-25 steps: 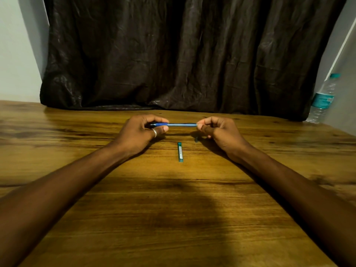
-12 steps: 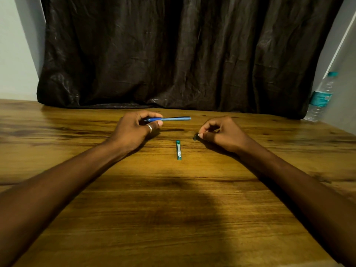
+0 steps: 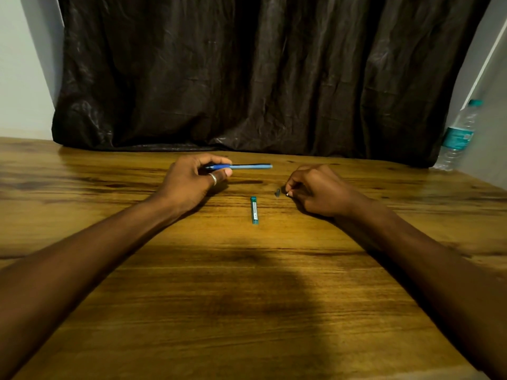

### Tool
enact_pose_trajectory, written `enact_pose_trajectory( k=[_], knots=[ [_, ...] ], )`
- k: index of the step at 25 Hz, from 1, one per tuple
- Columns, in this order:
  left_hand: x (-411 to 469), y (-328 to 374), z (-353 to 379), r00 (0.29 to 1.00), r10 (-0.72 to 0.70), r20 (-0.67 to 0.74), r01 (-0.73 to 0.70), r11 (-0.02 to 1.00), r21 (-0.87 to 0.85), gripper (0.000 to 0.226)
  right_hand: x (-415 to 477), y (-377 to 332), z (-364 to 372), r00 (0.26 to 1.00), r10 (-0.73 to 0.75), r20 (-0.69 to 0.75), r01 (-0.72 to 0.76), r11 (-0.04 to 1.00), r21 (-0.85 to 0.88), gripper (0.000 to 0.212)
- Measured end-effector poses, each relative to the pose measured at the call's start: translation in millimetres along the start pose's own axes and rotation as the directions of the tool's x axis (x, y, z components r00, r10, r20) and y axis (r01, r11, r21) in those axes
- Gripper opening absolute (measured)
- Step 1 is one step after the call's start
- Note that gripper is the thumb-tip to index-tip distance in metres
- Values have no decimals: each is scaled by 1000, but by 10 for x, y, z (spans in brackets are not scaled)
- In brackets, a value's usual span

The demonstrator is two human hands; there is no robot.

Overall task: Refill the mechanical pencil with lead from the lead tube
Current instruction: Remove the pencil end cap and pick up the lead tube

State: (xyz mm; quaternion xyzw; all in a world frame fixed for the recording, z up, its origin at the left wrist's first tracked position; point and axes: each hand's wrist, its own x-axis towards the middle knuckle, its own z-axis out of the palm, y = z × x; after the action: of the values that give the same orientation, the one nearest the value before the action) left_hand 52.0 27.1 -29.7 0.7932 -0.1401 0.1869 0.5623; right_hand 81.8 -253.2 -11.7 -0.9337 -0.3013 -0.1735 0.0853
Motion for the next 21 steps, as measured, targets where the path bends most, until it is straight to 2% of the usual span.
enact_pose_trajectory(
  k=[7,17,19,21],
  knots=[
    [-1,-4,-7,1000,-7,3,7,1000,-5,26,-4,-12,39,999,-34,-27,34,999,-5,15],
    [-36,71,4,1000,1,7,-1,1000,18,29,-6,-16,17,1000,22,-8,-21,999,34,21],
    [-45,84,7,1000,8,1,-8,1000,21,29,-3,-18,-8,994,69,-79,-63,995,80,23],
    [-47,93,13,1000,28,1,-28,999,29,28,2,-64,-31,974,130,-186,-90,974,209,26]
  ],
)
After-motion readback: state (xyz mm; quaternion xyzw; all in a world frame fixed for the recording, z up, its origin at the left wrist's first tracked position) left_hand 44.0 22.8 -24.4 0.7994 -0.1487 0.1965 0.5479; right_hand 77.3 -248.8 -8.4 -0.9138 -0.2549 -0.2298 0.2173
